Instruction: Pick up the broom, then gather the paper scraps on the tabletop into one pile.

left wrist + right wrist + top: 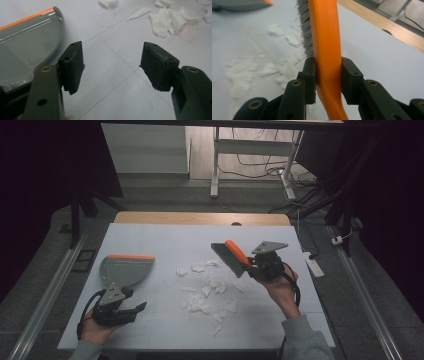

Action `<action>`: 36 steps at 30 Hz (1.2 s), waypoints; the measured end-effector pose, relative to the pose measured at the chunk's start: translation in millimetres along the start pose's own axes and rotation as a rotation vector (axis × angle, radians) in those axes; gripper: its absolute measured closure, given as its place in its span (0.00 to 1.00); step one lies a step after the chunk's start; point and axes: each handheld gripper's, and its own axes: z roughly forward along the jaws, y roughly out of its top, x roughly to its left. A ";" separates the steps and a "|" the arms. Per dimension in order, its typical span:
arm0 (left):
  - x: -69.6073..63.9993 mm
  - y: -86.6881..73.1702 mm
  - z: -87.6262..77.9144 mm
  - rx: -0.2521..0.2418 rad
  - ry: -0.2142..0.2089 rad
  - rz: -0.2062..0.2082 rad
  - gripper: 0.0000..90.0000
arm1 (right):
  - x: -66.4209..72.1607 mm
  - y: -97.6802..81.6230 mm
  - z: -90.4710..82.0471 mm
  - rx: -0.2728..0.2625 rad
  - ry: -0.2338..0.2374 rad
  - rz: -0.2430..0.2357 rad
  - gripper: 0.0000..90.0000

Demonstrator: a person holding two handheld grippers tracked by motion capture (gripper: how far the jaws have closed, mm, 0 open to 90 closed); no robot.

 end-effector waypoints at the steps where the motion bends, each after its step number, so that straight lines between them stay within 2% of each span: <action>1: -0.2 0.0 0.6 0.004 -0.003 0.002 0.39 | -3.1 2.2 1.9 0.010 -0.009 0.004 0.75; 7: -1.6 1.5 1.4 0.000 -0.010 0.013 0.39 | -19.7 14.4 19.1 0.114 -0.075 -0.010 0.75; 11: -2.3 1.3 2.1 -0.004 -0.009 0.012 0.39 | -32.4 21.0 36.8 0.177 -0.117 0.000 0.75; 17: -1.7 1.4 5.5 -0.001 -0.022 0.018 0.39 | -47.0 29.5 64.6 0.283 -0.175 -0.011 0.75; 22: -0.9 0.4 3.7 -0.011 -0.024 0.016 0.39 | -55.9 30.1 84.5 0.354 -0.233 0.002 0.76; 25: -0.5 -0.1 4.9 -0.007 -0.028 0.014 0.39 | -59.1 28.7 92.9 0.405 -0.253 -0.023 0.76; 27: -1.0 -0.2 5.8 -0.003 -0.029 0.016 0.39 | -60.5 27.2 96.8 0.432 -0.255 -0.031 0.76; 30: -2.9 0.2 6.1 -0.001 -0.030 0.019 0.39 | -57.9 28.5 99.3 0.443 -0.247 -0.044 0.76; 32: -4.0 0.7 7.1 0.003 -0.030 0.022 0.39 | -53.7 31.1 101.8 0.464 -0.245 -0.073 0.76; 34: -4.8 1.0 8.5 0.007 -0.031 0.023 0.39 | -48.4 33.9 104.4 0.480 -0.220 -0.097 0.76; 36: -5.0 0.9 9.5 0.010 -0.033 0.025 0.39 | -39.0 36.4 107.0 0.501 -0.202 -0.151 0.76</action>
